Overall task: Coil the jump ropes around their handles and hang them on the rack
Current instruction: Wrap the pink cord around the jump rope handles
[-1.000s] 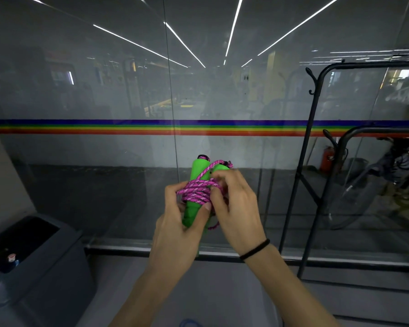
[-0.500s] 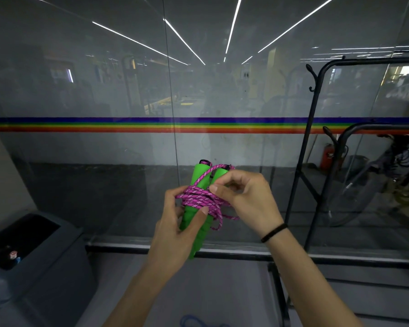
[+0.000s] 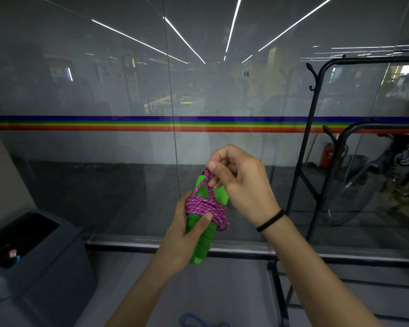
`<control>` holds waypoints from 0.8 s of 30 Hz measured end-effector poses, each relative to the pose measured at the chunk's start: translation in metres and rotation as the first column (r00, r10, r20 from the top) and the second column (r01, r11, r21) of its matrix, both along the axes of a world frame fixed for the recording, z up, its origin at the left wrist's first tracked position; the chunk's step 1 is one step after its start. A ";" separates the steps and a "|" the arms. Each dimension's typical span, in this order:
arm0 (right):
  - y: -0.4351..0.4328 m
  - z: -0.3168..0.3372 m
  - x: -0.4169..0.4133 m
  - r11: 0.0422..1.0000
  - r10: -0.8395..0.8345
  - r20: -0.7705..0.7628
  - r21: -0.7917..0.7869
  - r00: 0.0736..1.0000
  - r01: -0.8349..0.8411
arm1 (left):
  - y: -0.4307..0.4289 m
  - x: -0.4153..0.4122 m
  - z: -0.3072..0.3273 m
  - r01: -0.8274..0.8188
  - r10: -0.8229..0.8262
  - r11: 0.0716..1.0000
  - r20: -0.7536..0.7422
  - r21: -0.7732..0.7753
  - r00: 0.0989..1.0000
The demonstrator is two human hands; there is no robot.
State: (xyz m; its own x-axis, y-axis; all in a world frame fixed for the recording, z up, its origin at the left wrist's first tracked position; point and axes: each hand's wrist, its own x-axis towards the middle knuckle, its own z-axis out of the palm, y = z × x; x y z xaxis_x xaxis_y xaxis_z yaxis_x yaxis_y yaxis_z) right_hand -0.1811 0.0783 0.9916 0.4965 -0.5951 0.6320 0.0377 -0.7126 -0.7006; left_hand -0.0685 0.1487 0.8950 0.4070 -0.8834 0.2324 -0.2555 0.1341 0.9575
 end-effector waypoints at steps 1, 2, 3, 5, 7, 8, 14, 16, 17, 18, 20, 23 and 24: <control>0.001 0.001 0.000 1.000 0.008 0.007 -0.005 1.000 -0.008 | -0.001 0.001 -0.001 -0.002 0.002 1.000 -0.006 0.012 1.000; 0.000 0.002 0.001 1.000 0.010 0.019 -0.010 1.000 -0.010 | -0.002 0.002 -0.002 0.001 0.000 1.000 -0.025 0.026 1.000; 0.000 0.003 0.001 1.000 0.011 0.027 -0.012 1.000 -0.010 | -0.003 0.002 -0.003 0.008 -0.005 0.999 -0.051 0.041 0.999; -0.002 0.006 0.001 1.000 0.005 0.022 -0.018 1.000 -0.004 | -0.003 0.002 -0.006 0.021 -0.013 0.997 -0.094 0.080 0.996; -0.004 0.008 0.001 1.000 -0.015 0.020 -0.022 1.000 0.015 | -0.004 0.000 -0.008 0.039 -0.028 0.995 -0.118 0.095 0.993; -0.006 0.010 0.000 0.999 -0.033 0.025 -0.029 0.999 0.033 | -0.003 -0.002 -0.008 0.046 -0.033 0.994 -0.143 0.094 0.989; -0.014 0.016 -0.006 0.978 -0.138 0.077 -0.148 0.987 0.148 | -0.001 -0.004 -0.001 0.083 -0.043 0.991 -0.342 0.105 0.939; -0.013 0.013 -0.006 0.964 -0.158 0.024 -0.214 0.987 0.160 | 0.000 -0.002 -0.003 0.118 -0.050 0.984 -0.434 0.131 0.900; -0.013 0.012 -0.006 0.951 -0.186 -0.019 -0.254 0.982 0.175 | 0.000 -0.001 -0.006 0.157 -0.065 0.977 -0.501 0.143 0.863; -0.013 0.011 -0.007 0.943 -0.204 -0.052 -0.279 0.978 0.182 | 0.000 -0.001 -0.008 0.208 -0.084 0.966 -0.578 0.152 0.812; -0.014 0.010 -0.006 0.966 -0.142 -0.071 -0.227 0.987 0.123 | -0.001 -0.001 -0.013 0.291 -0.099 0.946 -0.721 0.146 0.685; -0.017 0.008 -0.001 0.999 0.029 -0.025 -0.035 0.999 -0.030 | -0.007 -0.004 -0.019 0.329 -0.104 0.943 -0.891 0.052 0.441; -0.018 0.007 0.000 0.998 0.063 -0.010 0.001 0.998 -0.063 | -0.010 -0.005 -0.021 0.321 -0.098 0.946 -0.922 0.029 0.374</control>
